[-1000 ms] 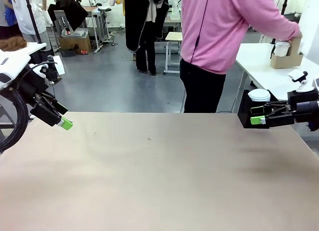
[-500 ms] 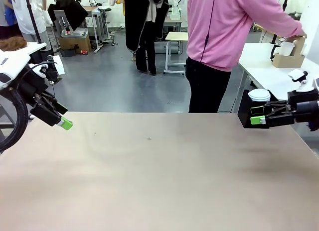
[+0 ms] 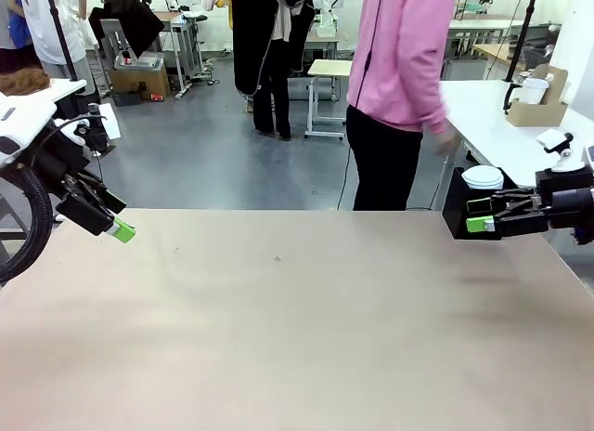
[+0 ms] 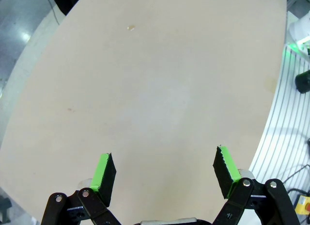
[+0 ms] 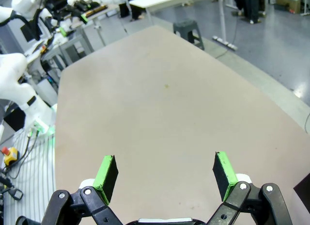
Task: Pour a drink into a cup and package it in a carrier.
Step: Insert the held 600 ml Paper Cup into the Cup Carrier.
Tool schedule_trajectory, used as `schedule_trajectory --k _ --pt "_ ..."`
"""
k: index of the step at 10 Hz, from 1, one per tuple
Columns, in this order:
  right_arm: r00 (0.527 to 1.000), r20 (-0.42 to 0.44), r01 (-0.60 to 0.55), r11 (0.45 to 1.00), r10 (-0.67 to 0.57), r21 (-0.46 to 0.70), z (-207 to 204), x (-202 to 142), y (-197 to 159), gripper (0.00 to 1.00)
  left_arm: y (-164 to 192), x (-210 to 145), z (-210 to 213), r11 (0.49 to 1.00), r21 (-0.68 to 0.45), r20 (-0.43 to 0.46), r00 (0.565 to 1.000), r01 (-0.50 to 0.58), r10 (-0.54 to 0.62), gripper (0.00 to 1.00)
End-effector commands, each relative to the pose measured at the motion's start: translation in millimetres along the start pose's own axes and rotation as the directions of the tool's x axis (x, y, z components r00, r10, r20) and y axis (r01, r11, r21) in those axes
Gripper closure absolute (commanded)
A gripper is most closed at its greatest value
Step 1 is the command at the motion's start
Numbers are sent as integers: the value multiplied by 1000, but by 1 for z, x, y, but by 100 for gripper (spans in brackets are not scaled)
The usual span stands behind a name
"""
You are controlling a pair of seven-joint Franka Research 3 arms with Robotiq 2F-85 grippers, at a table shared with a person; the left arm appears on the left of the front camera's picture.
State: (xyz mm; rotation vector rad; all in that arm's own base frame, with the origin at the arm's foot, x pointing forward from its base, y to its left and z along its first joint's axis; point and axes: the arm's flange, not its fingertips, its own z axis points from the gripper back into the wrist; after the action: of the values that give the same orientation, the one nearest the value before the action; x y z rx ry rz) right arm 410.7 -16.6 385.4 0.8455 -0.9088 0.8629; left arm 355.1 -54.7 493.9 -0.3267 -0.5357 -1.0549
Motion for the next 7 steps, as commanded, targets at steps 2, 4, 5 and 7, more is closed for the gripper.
schedule_trajectory --k 2,4,5,7 --pt "1000 -3 -3 1000 3 1 0 1 0 0 1 -1 0 1000 -12 14 1000 11 -11 0" --pt "1000 -3 -3 1000 3 1 0 1 0 0 1 -1 0 1000 -12 14 1000 11 -11 0" --pt "1000 -3 -3 1000 3 1 0 1 0 0 1 -1 0 1000 -12 14 1000 11 -11 0" --pt "1000 -3 -3 1000 3 1 0 1 0 0 1 -1 0 1000 -12 14 1000 11 -11 0"
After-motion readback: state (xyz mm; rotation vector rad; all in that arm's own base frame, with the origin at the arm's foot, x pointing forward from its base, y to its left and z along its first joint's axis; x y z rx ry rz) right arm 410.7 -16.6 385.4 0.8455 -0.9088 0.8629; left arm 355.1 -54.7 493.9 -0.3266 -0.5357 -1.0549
